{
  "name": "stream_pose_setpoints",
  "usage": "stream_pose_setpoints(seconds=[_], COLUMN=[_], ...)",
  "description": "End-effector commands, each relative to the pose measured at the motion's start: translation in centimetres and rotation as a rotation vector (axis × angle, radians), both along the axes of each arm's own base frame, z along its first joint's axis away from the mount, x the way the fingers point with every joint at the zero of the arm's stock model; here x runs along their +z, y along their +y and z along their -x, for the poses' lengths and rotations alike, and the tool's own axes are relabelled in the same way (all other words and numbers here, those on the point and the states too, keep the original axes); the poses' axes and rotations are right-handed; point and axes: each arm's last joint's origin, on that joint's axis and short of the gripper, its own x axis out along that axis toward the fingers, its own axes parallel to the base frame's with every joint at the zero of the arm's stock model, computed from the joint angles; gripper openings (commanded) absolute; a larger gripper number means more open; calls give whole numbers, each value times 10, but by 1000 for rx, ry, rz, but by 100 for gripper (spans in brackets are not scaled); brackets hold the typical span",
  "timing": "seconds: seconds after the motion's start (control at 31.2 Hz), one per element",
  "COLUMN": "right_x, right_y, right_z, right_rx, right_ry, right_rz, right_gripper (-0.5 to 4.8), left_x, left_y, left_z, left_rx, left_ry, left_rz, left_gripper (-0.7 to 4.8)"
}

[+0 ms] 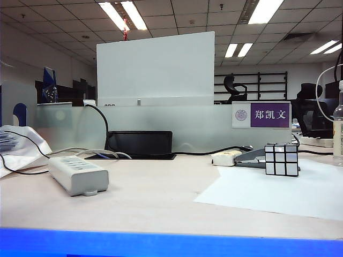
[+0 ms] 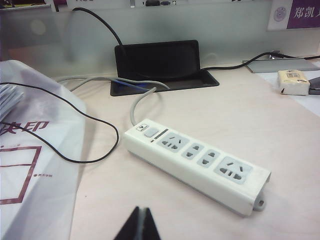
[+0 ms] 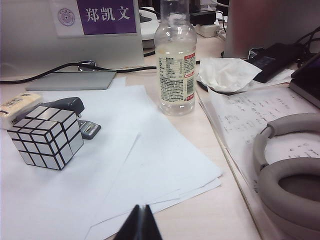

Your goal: Press the button on the power strip.

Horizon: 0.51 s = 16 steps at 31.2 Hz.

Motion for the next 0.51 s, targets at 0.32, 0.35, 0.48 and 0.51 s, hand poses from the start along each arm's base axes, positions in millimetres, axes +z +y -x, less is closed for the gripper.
stream_pose_setpoints(seconds=[0.32,0.35,0.48,0.51], right_x=[1,1,1,1], right_y=[1,1,1,1], right_z=[0,0,0,0], right_rx=[40,40,40,40], right_ry=[-11,-11,-11,-11], right_rz=[-7,-7,-7,-7], right_gripper=[0,-1,0,0], left_x=[1,1,1,1], left_y=[0,0,0,0], left_z=[0,0,0,0], left_rx=[1,1,1,1], left_ry=[-8,-8,-8,-8], left_rz=[0,0,0,0], left_gripper=[-5,-5,-5,-5])
